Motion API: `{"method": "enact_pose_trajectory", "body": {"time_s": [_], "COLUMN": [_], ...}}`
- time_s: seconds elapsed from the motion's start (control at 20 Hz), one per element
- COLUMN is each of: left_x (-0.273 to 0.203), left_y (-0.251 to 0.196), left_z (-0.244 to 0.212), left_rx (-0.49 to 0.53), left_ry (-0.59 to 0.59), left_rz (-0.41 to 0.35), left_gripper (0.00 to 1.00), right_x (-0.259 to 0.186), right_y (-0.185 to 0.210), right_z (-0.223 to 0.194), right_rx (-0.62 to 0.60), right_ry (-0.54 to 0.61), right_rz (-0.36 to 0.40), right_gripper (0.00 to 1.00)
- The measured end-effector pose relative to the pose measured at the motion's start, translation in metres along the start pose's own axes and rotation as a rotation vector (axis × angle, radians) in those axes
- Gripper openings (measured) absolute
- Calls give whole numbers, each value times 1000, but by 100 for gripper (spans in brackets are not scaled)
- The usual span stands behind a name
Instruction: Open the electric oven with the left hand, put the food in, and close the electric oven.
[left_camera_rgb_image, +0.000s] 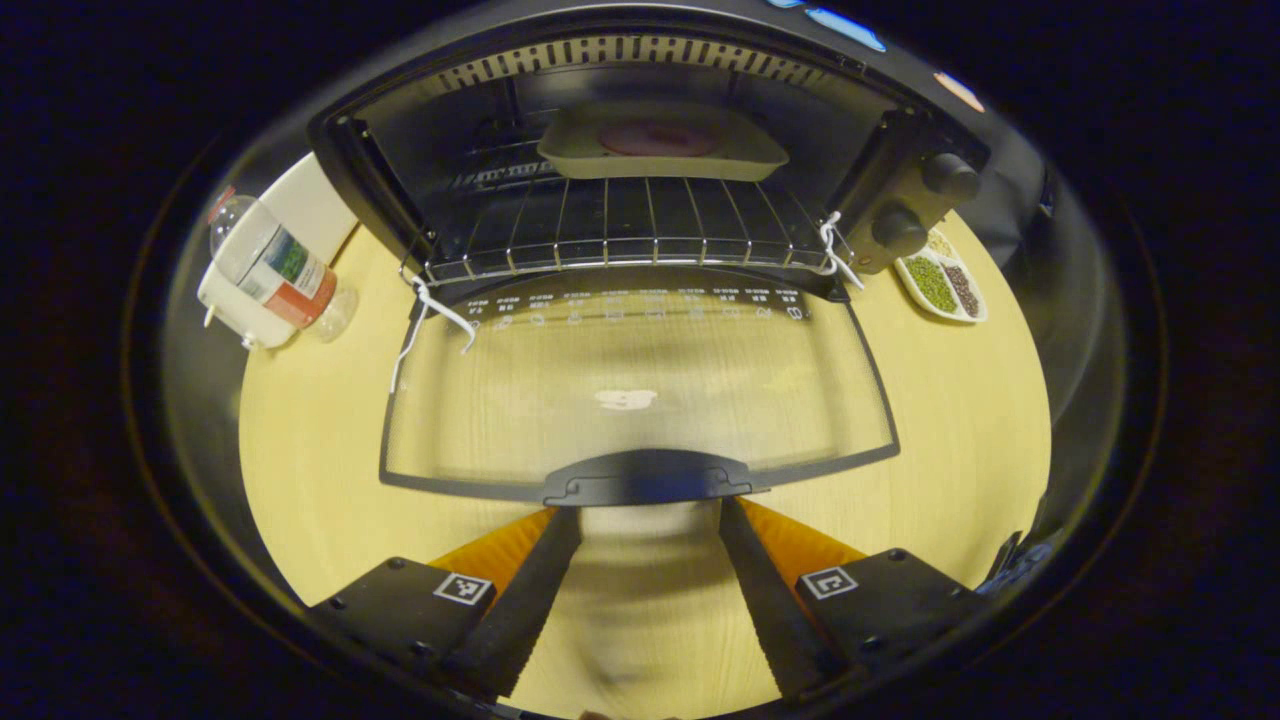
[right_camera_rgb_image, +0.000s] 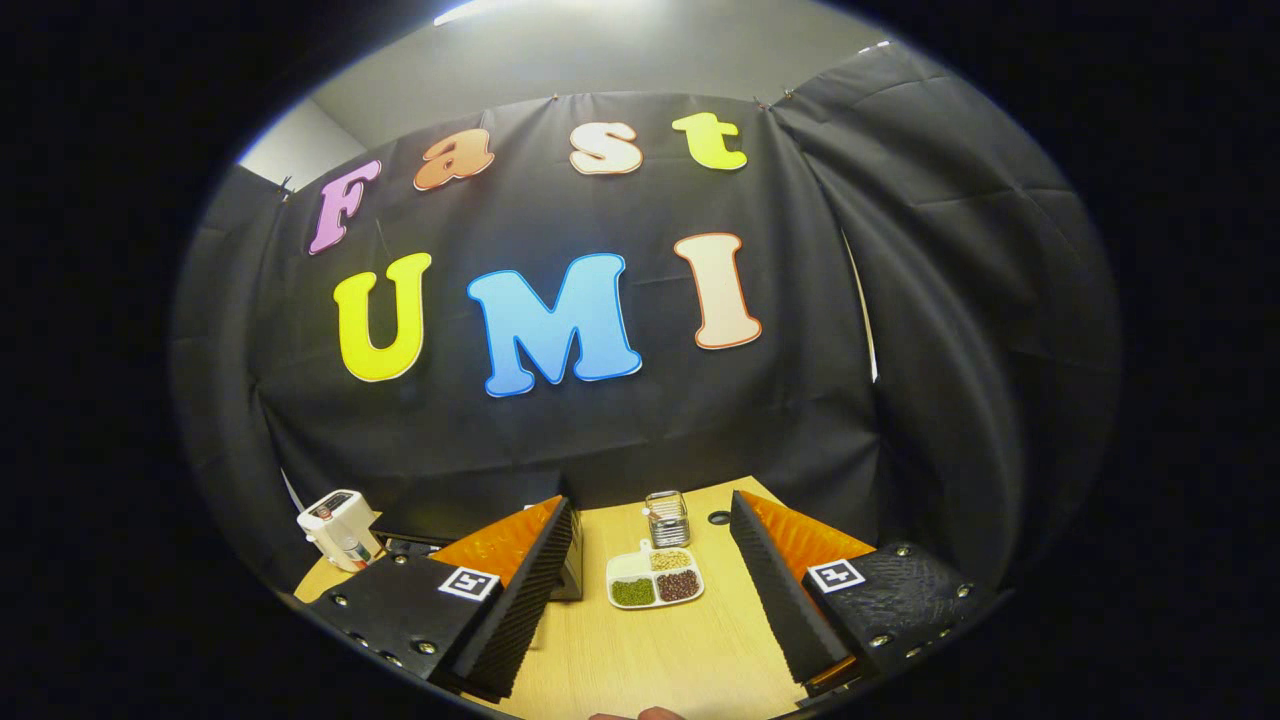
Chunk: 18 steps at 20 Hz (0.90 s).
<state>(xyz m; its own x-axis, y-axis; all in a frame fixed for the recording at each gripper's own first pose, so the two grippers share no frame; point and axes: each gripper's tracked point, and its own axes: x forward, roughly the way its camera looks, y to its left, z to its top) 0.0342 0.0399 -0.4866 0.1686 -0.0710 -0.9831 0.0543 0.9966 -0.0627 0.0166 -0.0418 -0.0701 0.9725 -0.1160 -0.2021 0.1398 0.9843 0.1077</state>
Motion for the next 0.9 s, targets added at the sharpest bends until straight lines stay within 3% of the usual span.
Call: {"method": "enact_pose_trajectory", "body": {"time_s": [0.3,0.35,0.6,0.9], "left_x": [5,1,-24,-49], "left_y": [1,1,-1,-2], "left_z": [1,1,6,16], "left_rx": [-5,-7,5,-10], "left_ry": [28,20,-50,-144], "left_rz": [15,13,1,-14], "left_gripper": [100,95,100,96], "right_x": [2,2,3,3], "right_y": [5,7,20,33], "right_z": [3,2,0,1], "right_rx": [-5,-2,-17,-32], "right_ry": [0,6,11,5], "right_rz": [2,6,32,59], "right_gripper": [96,96,96,96]}}
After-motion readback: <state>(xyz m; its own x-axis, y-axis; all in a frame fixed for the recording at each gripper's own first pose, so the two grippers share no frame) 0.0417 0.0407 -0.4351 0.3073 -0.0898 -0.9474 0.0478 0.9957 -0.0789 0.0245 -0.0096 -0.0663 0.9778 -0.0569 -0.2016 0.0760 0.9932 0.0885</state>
